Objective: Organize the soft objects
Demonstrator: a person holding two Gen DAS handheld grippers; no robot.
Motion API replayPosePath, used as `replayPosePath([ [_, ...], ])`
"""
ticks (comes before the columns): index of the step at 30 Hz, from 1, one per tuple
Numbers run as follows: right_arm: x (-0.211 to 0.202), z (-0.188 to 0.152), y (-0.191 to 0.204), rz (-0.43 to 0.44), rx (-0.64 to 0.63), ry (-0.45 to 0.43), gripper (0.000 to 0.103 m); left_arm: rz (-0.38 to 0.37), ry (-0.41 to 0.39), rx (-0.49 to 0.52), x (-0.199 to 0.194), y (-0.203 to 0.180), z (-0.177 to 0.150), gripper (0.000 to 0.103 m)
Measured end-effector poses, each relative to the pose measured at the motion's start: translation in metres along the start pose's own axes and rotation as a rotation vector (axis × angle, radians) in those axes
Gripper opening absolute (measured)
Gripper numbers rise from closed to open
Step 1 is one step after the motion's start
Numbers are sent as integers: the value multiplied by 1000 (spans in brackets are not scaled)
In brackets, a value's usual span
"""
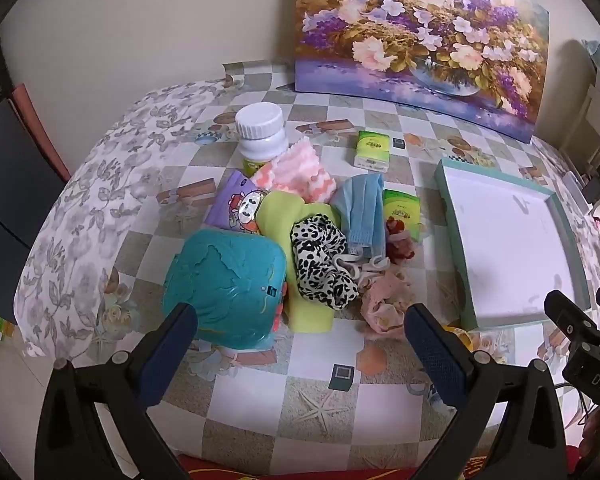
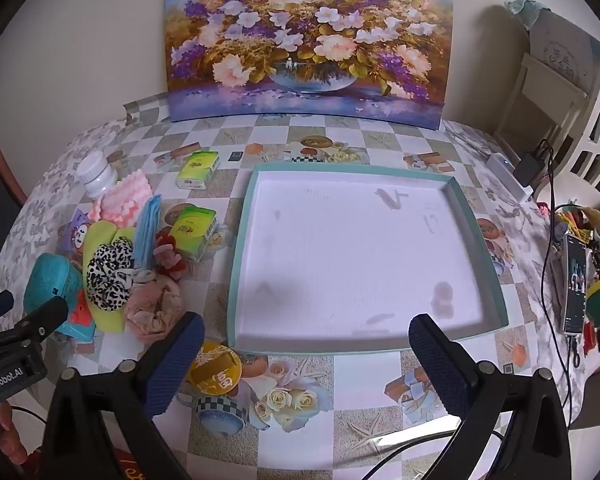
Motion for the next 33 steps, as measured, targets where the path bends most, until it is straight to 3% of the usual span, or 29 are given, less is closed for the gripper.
replayPosePath([
  [33, 2, -1, 1, -1, -1, 4, 103, 11, -6, -15, -2, 5, 0, 103],
])
Point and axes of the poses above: each gripper's, at about its wrist camera, not at the fingertips, and x roughly the way its jaws point, y to its left, z to its top, the point moved 9 cm from there along x, roughly the way its jaws point, and after that the axes turned 15 degrees about y, right-handed, at the moved point
